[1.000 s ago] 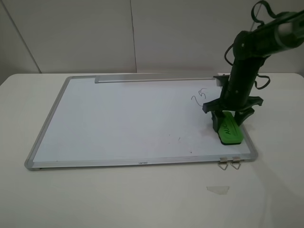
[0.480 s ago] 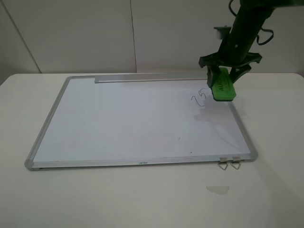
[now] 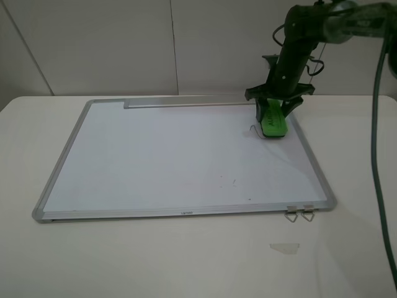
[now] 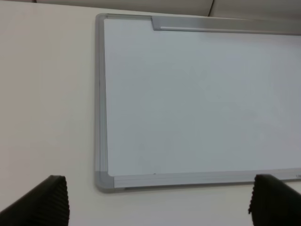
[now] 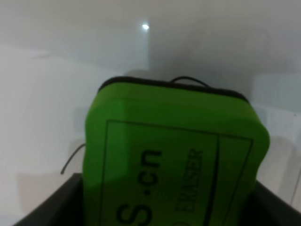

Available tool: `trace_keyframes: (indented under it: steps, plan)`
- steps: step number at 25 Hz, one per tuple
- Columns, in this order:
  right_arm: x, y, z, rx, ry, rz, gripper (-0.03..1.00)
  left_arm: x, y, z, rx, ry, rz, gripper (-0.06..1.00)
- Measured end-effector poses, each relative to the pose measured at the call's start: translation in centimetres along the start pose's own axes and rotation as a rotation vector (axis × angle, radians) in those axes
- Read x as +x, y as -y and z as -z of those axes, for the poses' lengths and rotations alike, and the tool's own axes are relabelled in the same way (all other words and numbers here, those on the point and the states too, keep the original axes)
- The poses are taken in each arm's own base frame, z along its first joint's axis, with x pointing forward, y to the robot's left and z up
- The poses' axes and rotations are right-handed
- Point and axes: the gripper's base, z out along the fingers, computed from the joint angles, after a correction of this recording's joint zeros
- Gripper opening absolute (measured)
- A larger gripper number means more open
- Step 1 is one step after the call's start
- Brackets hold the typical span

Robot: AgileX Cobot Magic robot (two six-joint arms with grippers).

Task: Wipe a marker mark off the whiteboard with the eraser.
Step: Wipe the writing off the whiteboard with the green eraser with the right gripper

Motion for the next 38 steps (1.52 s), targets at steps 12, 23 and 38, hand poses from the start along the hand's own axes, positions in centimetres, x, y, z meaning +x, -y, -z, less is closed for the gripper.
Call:
trace_keyframes:
  steps: [12,23,38]
  plan:
    - [-1.4,0.2,-3.0,0.023,-0.052,0.008,0.60,0.0,0.0,0.0,0.000,0.000,0.000,0.78]
    - [-1.3,-5.0,-3.0,-0.041,-0.024,0.078,0.60,0.0,0.0,0.0,-0.001,0.000,0.000,0.78]
    - [-1.6,-4.1,-5.2,0.021,-0.037,0.092,0.60,0.0,0.0,0.0,-0.001,0.000,0.000,0.78]
